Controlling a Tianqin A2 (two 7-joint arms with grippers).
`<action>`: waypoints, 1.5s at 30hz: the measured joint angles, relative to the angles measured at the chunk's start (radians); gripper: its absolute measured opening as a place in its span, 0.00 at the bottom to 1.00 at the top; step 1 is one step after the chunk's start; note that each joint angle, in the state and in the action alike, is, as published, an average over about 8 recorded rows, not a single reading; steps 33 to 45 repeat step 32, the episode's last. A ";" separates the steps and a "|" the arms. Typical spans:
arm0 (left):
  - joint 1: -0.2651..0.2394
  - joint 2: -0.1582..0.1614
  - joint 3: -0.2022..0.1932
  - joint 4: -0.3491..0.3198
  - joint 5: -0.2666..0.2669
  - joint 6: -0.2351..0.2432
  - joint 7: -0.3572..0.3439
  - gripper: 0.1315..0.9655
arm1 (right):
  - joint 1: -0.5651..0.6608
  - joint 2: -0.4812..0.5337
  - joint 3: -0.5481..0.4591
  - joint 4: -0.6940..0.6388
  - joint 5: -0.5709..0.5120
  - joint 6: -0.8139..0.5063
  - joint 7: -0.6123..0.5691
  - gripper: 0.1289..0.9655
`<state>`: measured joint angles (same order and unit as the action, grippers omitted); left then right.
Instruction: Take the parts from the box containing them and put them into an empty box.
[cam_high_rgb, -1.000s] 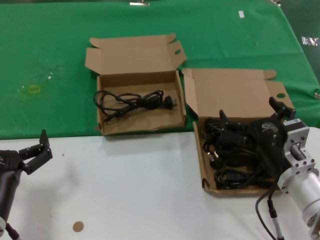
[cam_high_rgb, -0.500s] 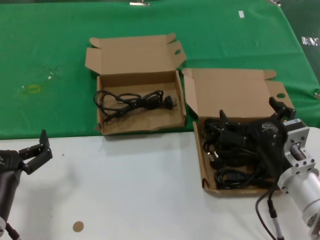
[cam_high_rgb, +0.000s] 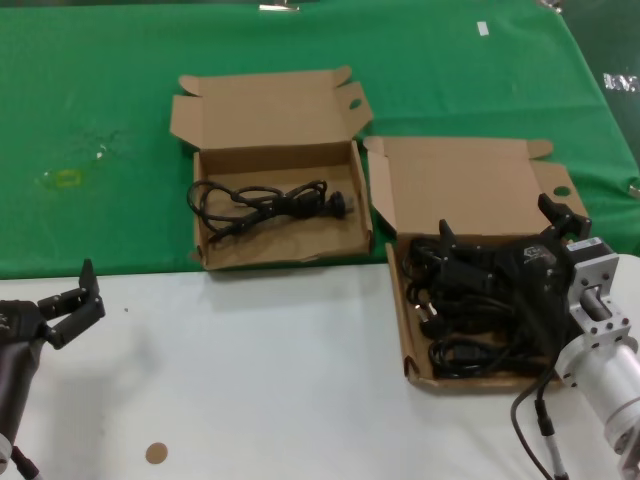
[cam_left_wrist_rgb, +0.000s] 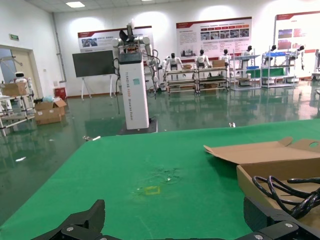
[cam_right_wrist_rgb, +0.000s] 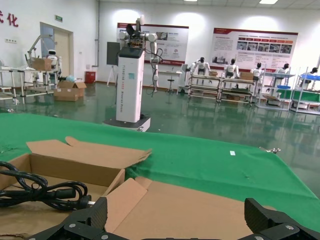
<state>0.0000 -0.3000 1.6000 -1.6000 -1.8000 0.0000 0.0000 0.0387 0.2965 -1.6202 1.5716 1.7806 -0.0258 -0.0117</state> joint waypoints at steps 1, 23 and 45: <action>0.000 0.000 0.000 0.000 0.000 0.000 0.000 1.00 | 0.000 0.000 0.000 0.000 0.000 0.000 0.000 1.00; 0.000 0.000 0.000 0.000 0.000 0.000 0.000 1.00 | 0.000 0.000 0.000 0.000 0.000 0.000 0.000 1.00; 0.000 0.000 0.000 0.000 0.000 0.000 0.000 1.00 | 0.000 0.000 0.000 0.000 0.000 0.000 0.000 1.00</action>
